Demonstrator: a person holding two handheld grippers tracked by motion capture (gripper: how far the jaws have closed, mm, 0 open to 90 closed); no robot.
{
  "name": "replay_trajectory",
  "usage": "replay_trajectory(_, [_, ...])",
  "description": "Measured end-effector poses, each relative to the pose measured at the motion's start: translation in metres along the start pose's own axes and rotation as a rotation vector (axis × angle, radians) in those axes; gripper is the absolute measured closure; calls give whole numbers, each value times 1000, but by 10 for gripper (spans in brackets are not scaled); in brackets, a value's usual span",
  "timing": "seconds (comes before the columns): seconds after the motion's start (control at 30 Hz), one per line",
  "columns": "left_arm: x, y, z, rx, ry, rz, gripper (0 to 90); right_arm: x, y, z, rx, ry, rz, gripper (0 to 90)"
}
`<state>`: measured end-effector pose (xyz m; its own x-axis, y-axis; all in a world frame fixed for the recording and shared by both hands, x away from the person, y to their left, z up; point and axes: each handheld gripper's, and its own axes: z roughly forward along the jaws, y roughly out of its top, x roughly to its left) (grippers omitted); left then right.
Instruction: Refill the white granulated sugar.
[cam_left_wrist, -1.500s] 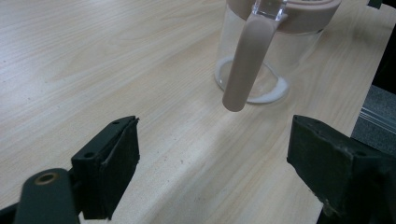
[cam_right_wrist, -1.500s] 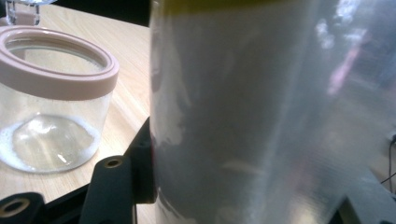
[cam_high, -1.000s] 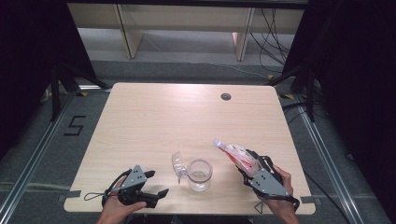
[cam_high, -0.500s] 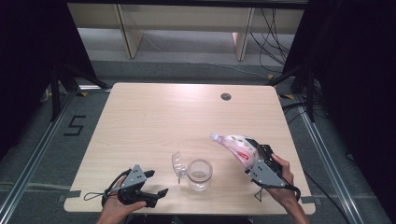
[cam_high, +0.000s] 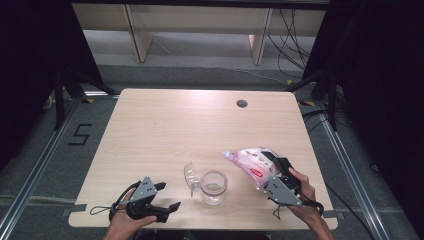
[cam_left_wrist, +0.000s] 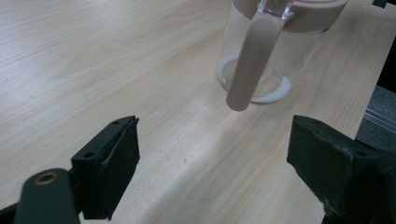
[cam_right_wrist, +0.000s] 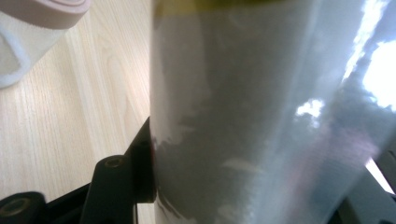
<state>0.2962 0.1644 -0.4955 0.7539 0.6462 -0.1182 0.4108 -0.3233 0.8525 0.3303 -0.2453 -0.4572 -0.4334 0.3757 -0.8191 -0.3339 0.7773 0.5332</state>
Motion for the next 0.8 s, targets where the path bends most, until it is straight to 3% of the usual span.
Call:
replay_trajectory(0.07, [2, 0, -1, 2, 0, 19, 165, -2, 0, 0, 0, -4, -46, 440])
replay_trajectory(0.17, [2, 0, -1, 3, 2, 20, 165, 0, 0, -4, 31, -11, -45, 440])
replay_trajectory(0.27, [2, -1, -1, 0, 2, 23, 165, -1, 1, -3, 19, -1, -77, 440])
replay_trajectory(0.3, [2, -1, -1, 4, 3, 28, 165, -1, 3, -3, 29, -3, -109, 441])
replay_trajectory(0.4, [-1, -2, -1, -2, 1, -1, 165, 0, 4, -4, 23, -2, -118, 441])
replay_trajectory(0.43, [0, -1, -2, -1, -3, 23, 165, 2, 6, -6, 29, -7, -152, 442])
replay_trajectory(0.47, [0, -1, -2, -1, -3, 23, 165, 2, 6, -6, 29, -7, -152, 442])
replay_trajectory(0.53, [1, -2, -1, 5, -4, 24, 165, 3, 8, -7, 40, -9, -206, 442])
replay_trajectory(0.57, [1, -2, -1, 11, -3, 34, 165, 4, 9, -8, 46, -3, -202, 443])
replay_trajectory(0.63, [0, -3, -1, -1, -11, 27, 165, 5, 9, -8, 43, -4, -212, 443])
replay_trajectory(0.67, [-2, -3, 0, -5, -9, 1, 165, 6, 10, -8, 51, -4, -225, 443])
replay_trajectory(0.7, [-2, -3, -2, 0, -1, 11, 165, 3, 14, -9, 46, -12, -302, 444])
replay_trajectory(0.73, [0, -2, -2, 0, -8, 32, 165, 3, 14, -9, 46, -12, -302, 444])
replay_trajectory(0.77, [0, -3, -2, 3, -3, 33, 165, 5, 13, -9, 51, -11, -259, 444])
replay_trajectory(0.8, [0, -3, -3, 15, 5, 33, 165, 5, 15, -10, 40, -26, -276, 444])
